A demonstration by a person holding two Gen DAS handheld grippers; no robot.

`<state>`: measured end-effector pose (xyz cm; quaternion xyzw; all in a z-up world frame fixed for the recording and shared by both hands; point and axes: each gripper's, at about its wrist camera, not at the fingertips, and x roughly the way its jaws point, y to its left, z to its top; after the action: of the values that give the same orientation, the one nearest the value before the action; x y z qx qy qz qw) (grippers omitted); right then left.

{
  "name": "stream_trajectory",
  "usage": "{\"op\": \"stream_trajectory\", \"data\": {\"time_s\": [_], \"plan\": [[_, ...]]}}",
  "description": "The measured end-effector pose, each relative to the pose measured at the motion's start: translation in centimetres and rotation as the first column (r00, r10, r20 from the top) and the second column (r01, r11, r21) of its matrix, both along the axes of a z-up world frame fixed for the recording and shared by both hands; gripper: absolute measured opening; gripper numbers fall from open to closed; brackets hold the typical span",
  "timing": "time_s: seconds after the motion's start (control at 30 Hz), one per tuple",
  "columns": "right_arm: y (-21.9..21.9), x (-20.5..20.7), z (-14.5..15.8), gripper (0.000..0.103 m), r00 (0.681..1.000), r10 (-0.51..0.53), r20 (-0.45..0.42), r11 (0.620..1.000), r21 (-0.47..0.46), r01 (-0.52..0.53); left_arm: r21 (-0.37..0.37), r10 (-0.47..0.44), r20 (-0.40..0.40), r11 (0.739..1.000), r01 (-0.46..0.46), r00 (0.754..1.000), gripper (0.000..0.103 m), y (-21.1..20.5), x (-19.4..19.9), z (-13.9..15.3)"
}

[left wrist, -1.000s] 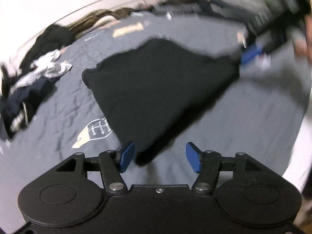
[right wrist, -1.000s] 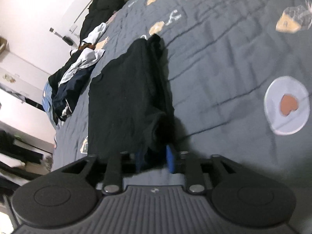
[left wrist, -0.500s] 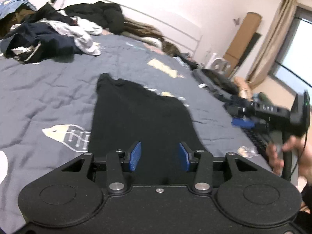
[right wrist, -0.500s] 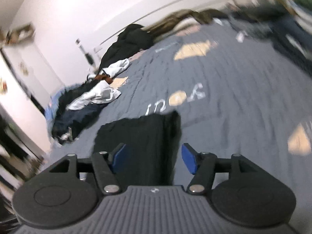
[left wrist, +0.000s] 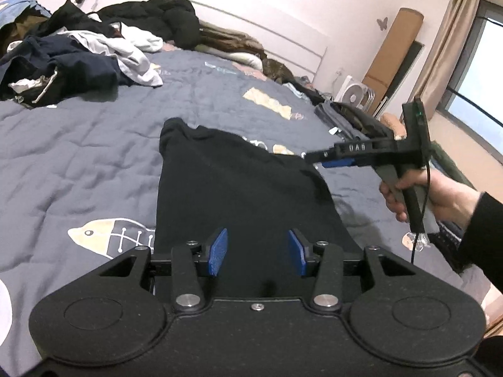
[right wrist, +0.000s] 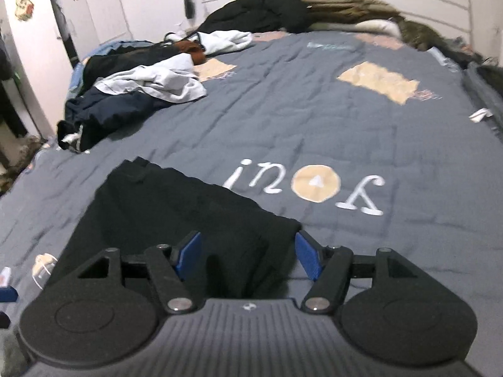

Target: Fold clothes

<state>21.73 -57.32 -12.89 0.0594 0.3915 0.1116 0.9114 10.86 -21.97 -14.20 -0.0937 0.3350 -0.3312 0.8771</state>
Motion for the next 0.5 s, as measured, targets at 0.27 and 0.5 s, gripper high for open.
{"op": "stream_trajectory", "data": {"time_s": [0.27, 0.5], "plan": [[-0.6, 2.7, -2.1, 0.055, 0.997, 0.030, -0.077, 0.990, 0.143, -0.019, 0.012, -0.018, 0.027, 1.000, 0.018, 0.999, 0.045, -0.2, -0.5, 0.4], [-1.2, 3.3, -2.9, 0.017, 0.995, -0.023, -0.100, 0.984, 0.175, 0.040, 0.015, -0.014, 0.026, 1.000, 0.014, 1.000, 0.045, -0.2, -0.6, 0.5]]}}
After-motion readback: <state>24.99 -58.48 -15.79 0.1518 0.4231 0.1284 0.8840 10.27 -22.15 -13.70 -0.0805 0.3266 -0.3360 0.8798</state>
